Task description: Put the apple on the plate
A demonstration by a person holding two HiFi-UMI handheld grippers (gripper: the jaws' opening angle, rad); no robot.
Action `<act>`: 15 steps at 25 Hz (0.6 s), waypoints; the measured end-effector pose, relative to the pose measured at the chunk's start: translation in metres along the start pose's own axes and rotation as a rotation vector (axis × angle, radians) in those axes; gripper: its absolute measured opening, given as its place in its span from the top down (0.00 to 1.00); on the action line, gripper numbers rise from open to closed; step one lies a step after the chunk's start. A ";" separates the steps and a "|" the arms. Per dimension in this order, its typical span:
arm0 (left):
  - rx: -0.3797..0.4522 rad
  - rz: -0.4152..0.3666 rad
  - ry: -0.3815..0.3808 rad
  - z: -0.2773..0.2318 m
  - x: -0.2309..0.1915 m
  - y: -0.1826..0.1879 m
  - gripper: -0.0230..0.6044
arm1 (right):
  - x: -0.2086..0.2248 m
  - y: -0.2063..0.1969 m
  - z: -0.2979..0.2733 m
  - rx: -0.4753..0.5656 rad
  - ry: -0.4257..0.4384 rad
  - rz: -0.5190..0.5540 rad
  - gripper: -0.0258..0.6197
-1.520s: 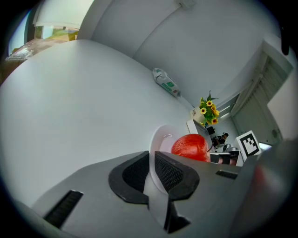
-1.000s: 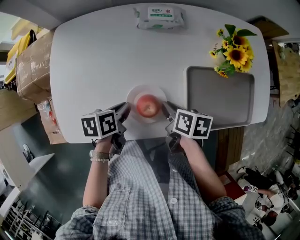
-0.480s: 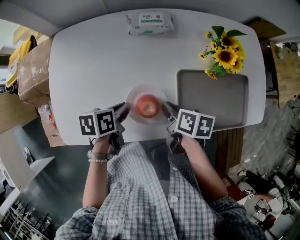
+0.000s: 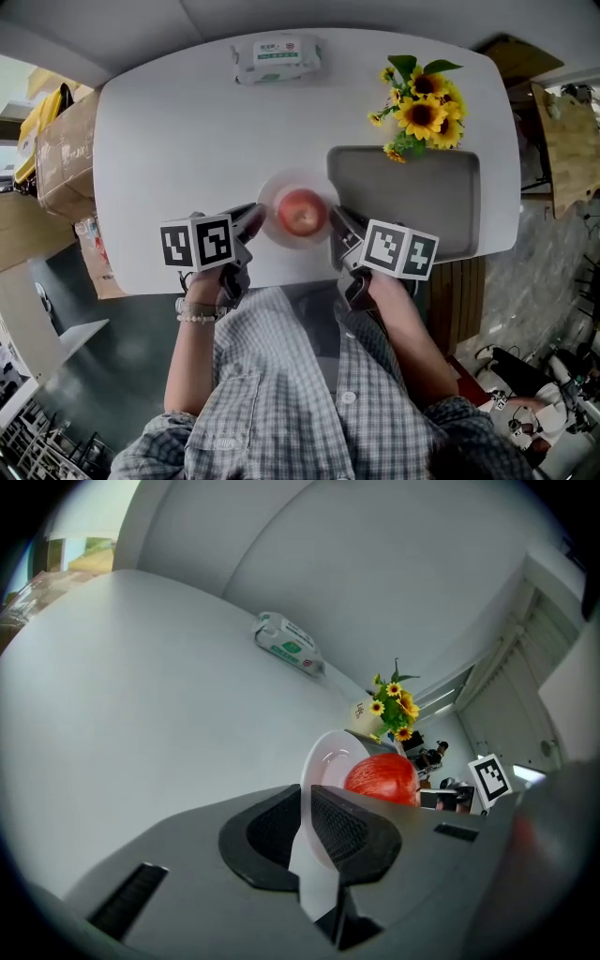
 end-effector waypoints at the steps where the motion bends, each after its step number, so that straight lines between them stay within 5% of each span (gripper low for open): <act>1: 0.003 -0.005 -0.003 -0.002 0.005 0.000 0.90 | 0.004 0.002 0.003 0.004 0.004 -0.007 0.88; 15: -0.043 -0.049 -0.048 -0.054 0.070 -0.019 0.90 | 0.070 0.011 0.059 0.045 -0.035 -0.041 0.88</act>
Point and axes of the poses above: the fingertips, and each gripper's own axes: z backward along the fingers, x to its right, y out of its top, the point moved 8 cm from there along z, backward along the fingers, and after that the axes turned 9 degrees about z, right-handed, at the moved point
